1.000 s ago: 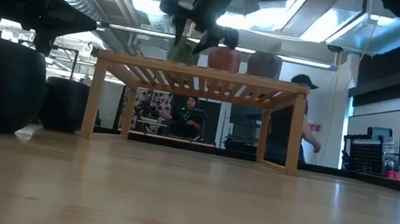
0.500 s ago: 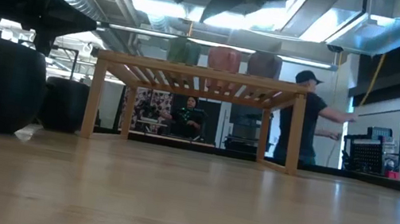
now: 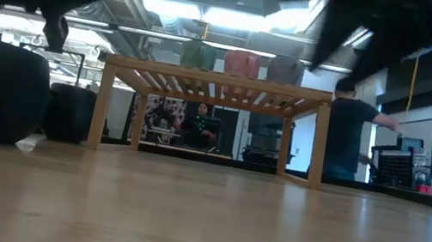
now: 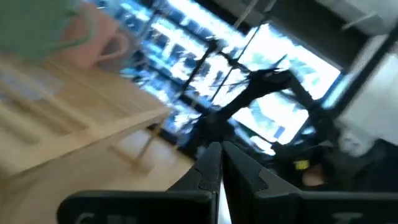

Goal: Place coffee mugs
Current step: Put the black mug on the shelf

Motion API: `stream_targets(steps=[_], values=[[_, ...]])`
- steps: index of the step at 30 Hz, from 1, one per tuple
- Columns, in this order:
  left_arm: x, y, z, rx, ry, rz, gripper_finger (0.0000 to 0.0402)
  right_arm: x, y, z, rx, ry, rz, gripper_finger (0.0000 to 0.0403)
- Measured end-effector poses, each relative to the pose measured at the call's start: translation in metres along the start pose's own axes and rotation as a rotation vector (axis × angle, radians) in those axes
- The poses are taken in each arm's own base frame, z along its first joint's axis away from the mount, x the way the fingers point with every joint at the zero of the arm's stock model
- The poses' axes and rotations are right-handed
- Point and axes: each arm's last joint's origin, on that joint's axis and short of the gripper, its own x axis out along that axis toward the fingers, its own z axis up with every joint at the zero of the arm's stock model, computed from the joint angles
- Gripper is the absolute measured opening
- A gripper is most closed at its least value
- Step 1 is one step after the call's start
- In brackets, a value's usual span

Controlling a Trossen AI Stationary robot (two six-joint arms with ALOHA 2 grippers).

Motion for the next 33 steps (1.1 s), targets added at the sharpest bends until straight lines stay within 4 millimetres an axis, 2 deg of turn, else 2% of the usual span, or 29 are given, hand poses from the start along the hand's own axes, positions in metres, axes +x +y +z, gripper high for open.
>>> stream_targets(steps=[3,6,11,15,19,25,29,33], values=[[0.0,-0.008,0.01,-0.009,-0.014,-0.057,0.0007,0.0,-0.011,-0.031,0.013,-0.013,-0.032,0.0244],[0.003,-0.02,0.028,-0.004,-0.008,-0.038,0.0007,-0.004,-0.02,-0.05,-0.024,-0.038,-0.058,0.0244],[0.019,-0.046,0.06,0.082,0.159,0.041,0.0007,-0.002,-0.029,-0.062,-0.087,-0.067,-0.084,0.0243],[0.035,-0.059,0.072,0.147,0.423,0.176,0.0007,-0.001,-0.033,-0.065,-0.115,-0.09,-0.105,0.0243],[0.049,-0.07,0.074,0.131,0.694,0.302,0.0007,-0.003,-0.037,-0.061,-0.16,-0.115,-0.104,0.0243],[0.064,-0.078,0.065,0.146,1.07,0.495,0.0007,-0.003,-0.048,-0.059,-0.201,-0.113,-0.117,0.0243],[0.074,-0.078,0.055,0.215,1.187,0.486,0.001,-0.001,-0.055,-0.059,-0.205,-0.105,-0.13,0.0243],[0.08,-0.072,0.05,0.226,1.254,0.494,0.0046,0.001,-0.056,-0.056,-0.195,-0.091,-0.137,0.0243]])
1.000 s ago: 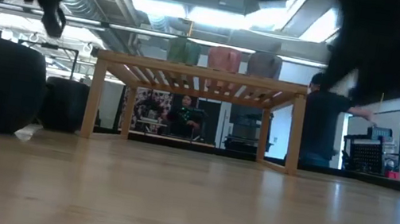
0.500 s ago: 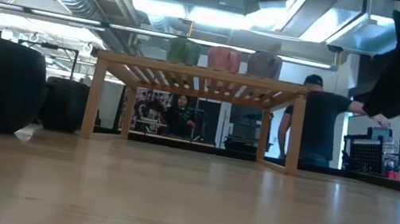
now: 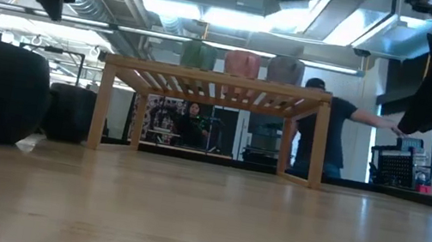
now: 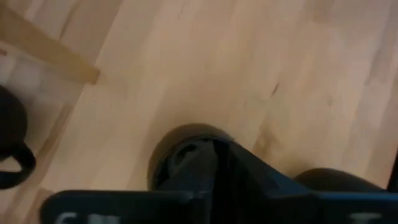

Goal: Place coffee mugs
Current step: Put the black mug on the shelf

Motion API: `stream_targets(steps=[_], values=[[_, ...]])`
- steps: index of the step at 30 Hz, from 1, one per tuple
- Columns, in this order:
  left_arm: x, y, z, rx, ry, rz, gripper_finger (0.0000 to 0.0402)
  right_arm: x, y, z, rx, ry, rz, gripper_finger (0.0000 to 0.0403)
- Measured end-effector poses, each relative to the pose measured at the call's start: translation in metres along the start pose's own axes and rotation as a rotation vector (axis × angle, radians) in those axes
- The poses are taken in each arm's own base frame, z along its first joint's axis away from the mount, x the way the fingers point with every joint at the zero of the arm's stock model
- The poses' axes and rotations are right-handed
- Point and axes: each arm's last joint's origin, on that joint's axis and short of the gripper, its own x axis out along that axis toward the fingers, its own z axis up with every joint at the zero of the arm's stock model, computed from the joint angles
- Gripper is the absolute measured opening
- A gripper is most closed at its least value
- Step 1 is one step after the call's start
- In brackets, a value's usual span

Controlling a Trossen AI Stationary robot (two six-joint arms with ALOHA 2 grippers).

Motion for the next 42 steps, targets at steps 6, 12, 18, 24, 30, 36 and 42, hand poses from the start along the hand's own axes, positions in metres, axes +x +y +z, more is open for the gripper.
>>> stream_targets(steps=[6,12,18,24,30,36,42], values=[[0.006,0.015,0.001,-0.023,0.102,0.075,0.0136,0.0,0.0,0.001,-0.002,-0.004,0.0,0.0243],[0.021,0.02,0.0,0.048,0.269,0.081,0.0175,0.0,-0.001,0.001,-0.019,-0.012,-0.006,0.0243],[0.044,0.021,0.004,0.135,0.368,0.13,0.0175,0.003,-0.002,0.001,-0.024,-0.012,-0.013,0.0243],[0.059,0.02,0.01,0.178,0.401,0.169,0.0175,0.003,-0.002,0.0,-0.027,-0.013,-0.014,0.0243],[0.071,0.019,0.013,0.221,0.439,0.166,0.0174,0.003,-0.002,0.001,-0.028,-0.032,-0.014,0.0243],[0.079,0.02,0.015,0.211,0.463,0.192,0.0147,0.003,-0.003,0.001,-0.031,-0.04,-0.017,0.0243],[0.089,0.018,0.017,0.192,0.489,0.174,0.0094,0.003,-0.003,0.001,-0.036,-0.058,-0.019,0.0243]])
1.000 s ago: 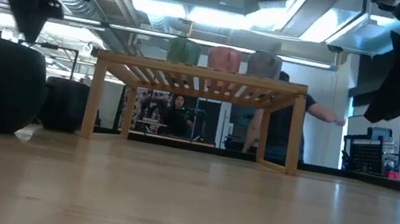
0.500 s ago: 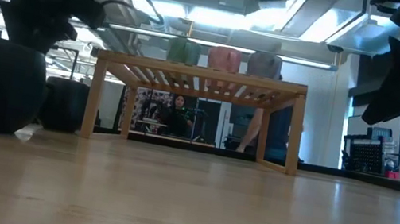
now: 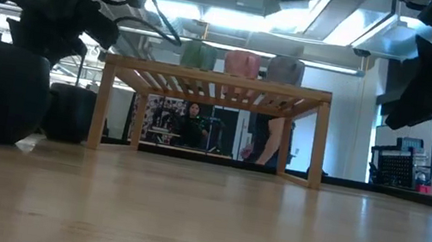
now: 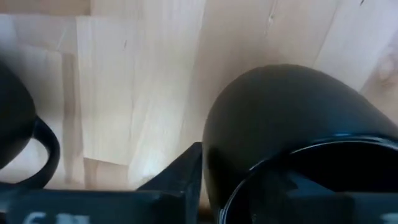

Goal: Place coffee mugs
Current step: Put the black mug on the shelf

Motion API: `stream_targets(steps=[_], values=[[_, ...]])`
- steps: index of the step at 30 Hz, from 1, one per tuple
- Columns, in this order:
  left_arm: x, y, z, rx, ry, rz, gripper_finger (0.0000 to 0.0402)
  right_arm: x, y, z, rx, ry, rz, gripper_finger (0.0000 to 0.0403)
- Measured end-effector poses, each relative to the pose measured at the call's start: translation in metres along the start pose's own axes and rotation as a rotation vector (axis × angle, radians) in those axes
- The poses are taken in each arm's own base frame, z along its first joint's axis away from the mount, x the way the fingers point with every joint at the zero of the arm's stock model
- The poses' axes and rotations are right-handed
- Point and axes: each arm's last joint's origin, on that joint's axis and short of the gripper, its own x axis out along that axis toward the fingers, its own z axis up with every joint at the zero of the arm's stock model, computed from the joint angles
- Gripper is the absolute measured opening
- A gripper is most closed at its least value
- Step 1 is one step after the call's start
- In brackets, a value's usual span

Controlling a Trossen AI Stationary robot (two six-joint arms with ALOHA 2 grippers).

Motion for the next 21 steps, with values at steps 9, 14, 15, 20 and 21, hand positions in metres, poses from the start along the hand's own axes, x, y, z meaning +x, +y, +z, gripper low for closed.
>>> stream_targets(steps=[9,14,15,20,21], values=[[0.003,-0.001,0.001,-0.042,0.016,-0.026,0.0012,0.0,0.001,0.001,0.005,-0.024,0.005,0.0243],[-0.008,-0.004,0.005,-0.147,0.008,-0.088,0.0009,-0.004,0.001,0.006,0.026,-0.078,0.05,0.0243],[-0.014,-0.006,0.008,-0.167,-0.015,-0.11,0.0009,-0.007,0.0,0.01,0.041,-0.093,0.066,0.0243],[-0.05,-0.012,0.021,-0.242,-0.144,-0.159,0.0009,-0.03,-0.024,0.039,0.143,-0.259,0.11,0.0243],[-0.058,-0.013,0.025,-0.254,-0.183,-0.175,0.0009,-0.036,-0.031,0.046,0.171,-0.299,0.122,0.0243]])
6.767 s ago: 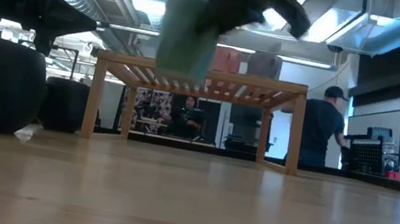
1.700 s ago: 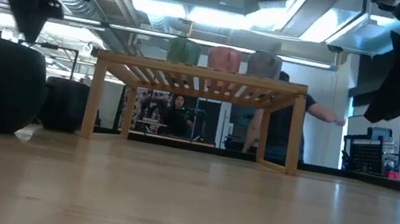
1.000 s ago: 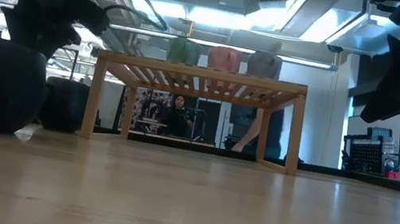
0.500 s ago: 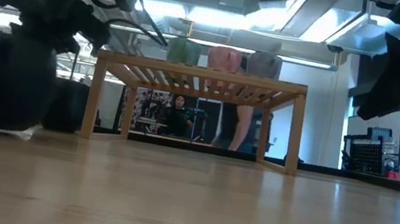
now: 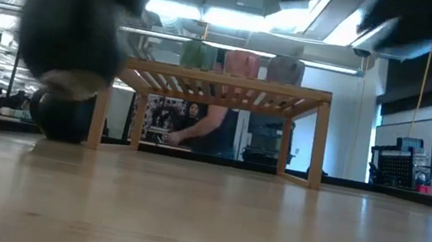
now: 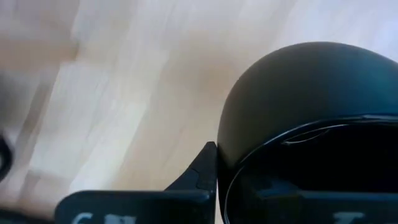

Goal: Place coffee mugs
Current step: Put the black mug on the shelf

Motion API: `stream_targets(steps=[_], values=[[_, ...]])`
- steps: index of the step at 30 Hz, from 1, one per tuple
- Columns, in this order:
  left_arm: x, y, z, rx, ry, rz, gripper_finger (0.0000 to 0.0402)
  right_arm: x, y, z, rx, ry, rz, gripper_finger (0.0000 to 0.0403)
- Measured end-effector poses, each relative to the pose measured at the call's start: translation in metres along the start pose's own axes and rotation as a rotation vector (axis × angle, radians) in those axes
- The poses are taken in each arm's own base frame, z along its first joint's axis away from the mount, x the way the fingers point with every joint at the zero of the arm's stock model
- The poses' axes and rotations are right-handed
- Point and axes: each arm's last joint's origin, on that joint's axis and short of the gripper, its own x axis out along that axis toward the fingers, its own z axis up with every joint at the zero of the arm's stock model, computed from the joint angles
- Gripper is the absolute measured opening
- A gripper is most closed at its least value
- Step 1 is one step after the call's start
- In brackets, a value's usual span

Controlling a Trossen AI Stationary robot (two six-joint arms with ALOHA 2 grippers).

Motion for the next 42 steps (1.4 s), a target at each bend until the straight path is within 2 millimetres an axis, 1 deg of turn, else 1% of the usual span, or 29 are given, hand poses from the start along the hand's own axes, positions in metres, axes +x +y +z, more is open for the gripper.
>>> stream_targets(steps=[4,6,9,11,14,19,25,31,34,38,42], values=[[-0.022,-0.008,0.011,-0.038,-0.102,-0.046,0.0008,-0.014,-0.011,0.03,0.026,-0.113,0.069,0.0243],[-0.031,-0.011,0.016,-0.054,-0.156,-0.053,0.0008,-0.017,-0.01,0.042,0.013,-0.154,0.106,0.0243],[-0.037,-0.013,0.024,-0.095,-0.235,-0.075,0.0008,-0.016,0.001,0.055,-0.04,-0.191,0.16,0.0243],[-0.038,-0.011,0.028,-0.13,-0.269,-0.088,0.0008,-0.011,0.01,0.064,-0.096,-0.183,0.21,0.0243],[-0.04,-0.009,0.033,-0.159,-0.314,-0.093,0.0008,0.005,0.024,0.076,-0.165,-0.17,0.294,0.0243],[-0.041,-0.002,0.037,-0.204,-0.322,-0.087,0.0008,0.031,0.037,0.094,-0.246,-0.189,0.405,0.0243],[-0.042,0.005,0.04,-0.235,-0.334,-0.072,0.0008,0.058,0.043,0.102,-0.3,-0.208,0.433,0.0243],[-0.04,0.015,0.045,-0.272,-0.348,-0.043,0.0008,0.084,0.052,0.097,-0.345,-0.215,0.426,0.0243],[-0.041,0.016,0.046,-0.279,-0.354,-0.042,0.0008,0.092,0.057,0.091,-0.358,-0.204,0.418,0.0243],[-0.041,0.016,0.047,-0.28,-0.359,-0.048,0.0008,0.1,0.062,0.093,-0.349,-0.22,0.358,0.0241],[-0.041,0.016,0.048,-0.279,-0.369,-0.052,0.0008,0.11,0.059,0.099,-0.333,-0.219,0.332,0.0217]])
